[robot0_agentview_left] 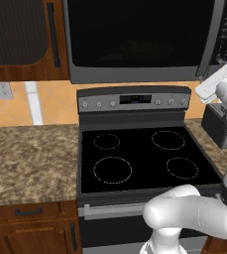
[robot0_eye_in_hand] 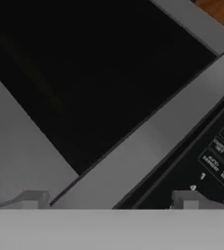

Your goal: Pick the corn from the sink and place it in the bowl. Then pick the bowl and place it in the microwave. Then close the microwave door and press the start button.

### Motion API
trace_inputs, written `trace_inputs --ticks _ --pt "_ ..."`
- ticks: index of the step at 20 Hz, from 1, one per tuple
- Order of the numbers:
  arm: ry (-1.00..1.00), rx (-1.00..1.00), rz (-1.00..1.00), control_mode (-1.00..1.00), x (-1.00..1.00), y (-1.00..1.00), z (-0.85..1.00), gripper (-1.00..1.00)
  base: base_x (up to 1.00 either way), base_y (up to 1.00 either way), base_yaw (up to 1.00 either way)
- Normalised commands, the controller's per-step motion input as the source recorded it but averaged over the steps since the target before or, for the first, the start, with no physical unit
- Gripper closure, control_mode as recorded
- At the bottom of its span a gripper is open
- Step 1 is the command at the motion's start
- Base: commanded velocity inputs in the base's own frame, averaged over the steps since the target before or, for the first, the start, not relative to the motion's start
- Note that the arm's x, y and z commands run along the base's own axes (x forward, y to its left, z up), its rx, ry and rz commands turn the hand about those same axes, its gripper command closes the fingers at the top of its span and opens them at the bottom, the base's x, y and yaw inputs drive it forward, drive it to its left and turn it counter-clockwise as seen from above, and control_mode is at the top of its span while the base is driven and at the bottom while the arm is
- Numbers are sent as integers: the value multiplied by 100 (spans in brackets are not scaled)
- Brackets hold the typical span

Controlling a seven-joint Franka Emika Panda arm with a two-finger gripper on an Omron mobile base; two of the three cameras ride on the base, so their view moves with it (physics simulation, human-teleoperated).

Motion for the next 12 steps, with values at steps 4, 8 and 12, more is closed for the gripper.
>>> trace_inputs --ticks 4,8,12 --pt "0 0 25 -100 -18 -59 0 -100 0 0 0" --pt "0 0 24 -100 -13 -64 0 -100 0 0 0" --pt "0 0 24 -100 -1 -65 0 -100 0 0 0"
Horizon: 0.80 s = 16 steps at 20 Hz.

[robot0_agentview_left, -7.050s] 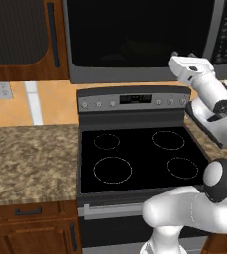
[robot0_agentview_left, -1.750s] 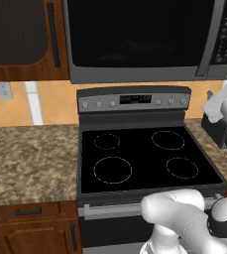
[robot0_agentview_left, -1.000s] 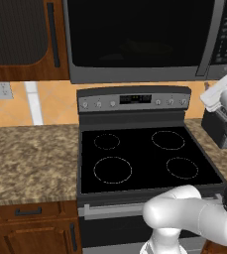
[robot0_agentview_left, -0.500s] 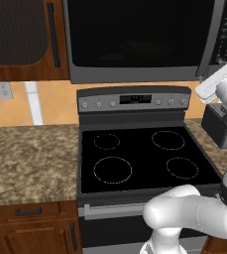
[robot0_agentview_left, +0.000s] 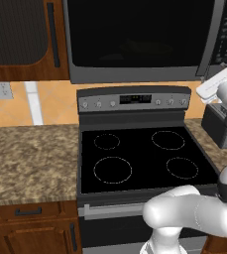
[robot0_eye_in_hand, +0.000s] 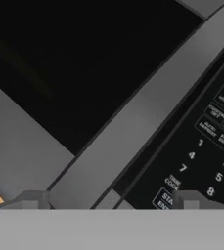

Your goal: Pick the corn from the sink and place it in the bowl. Then pick the bowl and place it in the microwave. Then close the microwave door and press the start button.

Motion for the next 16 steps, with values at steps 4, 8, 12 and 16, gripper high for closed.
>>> trace_inputs --ticks 4,8,12,16 --pt "0 0 24 -100 0 -65 0 -100 0 0 0" --pt "0 0 23 -100 0 -65 2 -100 0 0 0" --pt "0 0 22 -100 0 -50 39 -100 0 0 0" --pt "0 0 21 -100 0 -39 34 -100 0 0 0"
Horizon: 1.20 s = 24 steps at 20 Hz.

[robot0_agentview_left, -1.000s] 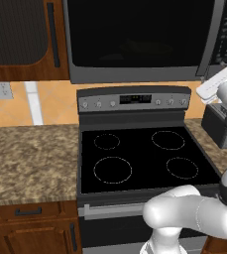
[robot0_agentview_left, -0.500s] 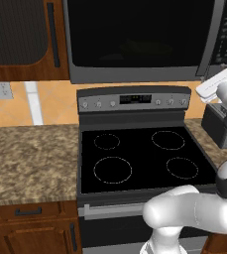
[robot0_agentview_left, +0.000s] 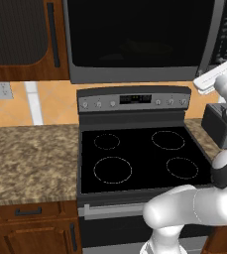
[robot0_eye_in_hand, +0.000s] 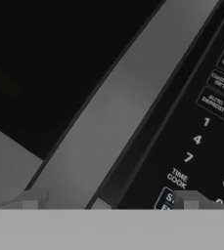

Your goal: Pick the corn from the sink and place it in the bowl. Then pick the bowl and place it in the microwave. Then close the microwave door and press the start button.

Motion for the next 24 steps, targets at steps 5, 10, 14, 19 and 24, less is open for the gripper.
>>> trace_inputs --ticks 5,10,14,19,24 --pt "0 0 23 -100 0 -50 1 -100 0 0 0" --pt "0 0 26 -100 3 -58 0 -100 0 0 0" --pt "2 0 35 -100 23 -63 0 -100 0 0 0" --pt "0 0 39 -100 10 -68 0 -100 0 0 0" --pt "-2 -7 40 -100 -1 -70 0 -100 0 0 0"
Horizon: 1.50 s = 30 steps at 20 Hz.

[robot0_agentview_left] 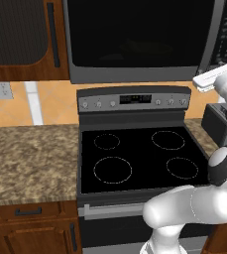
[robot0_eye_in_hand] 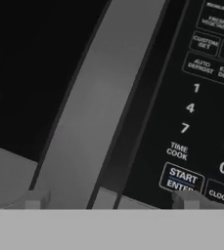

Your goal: Pick the corn from the sink and place it in the bowl. Then pick the bowl and place it in the microwave. Then close the microwave door and press the start button.

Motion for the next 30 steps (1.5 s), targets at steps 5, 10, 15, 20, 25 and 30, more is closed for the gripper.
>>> trace_inputs --ticks 5,10,15,20,25,30 --pt "-10 -21 41 -100 -5 -74 13 -100 0 0 0" --pt "-7 -20 42 -100 0 -80 13 -100 0 0 0" --pt "1 -2 45 -100 13 -94 0 -100 0 0 0" --pt "0 0 46 -100 2 -100 3 -100 0 0 0" --pt "-2 -7 45 -100 0 -100 31 -100 0 0 0" --pt "-11 -12 30 -100 -62 -65 30 -100 0 0 0"
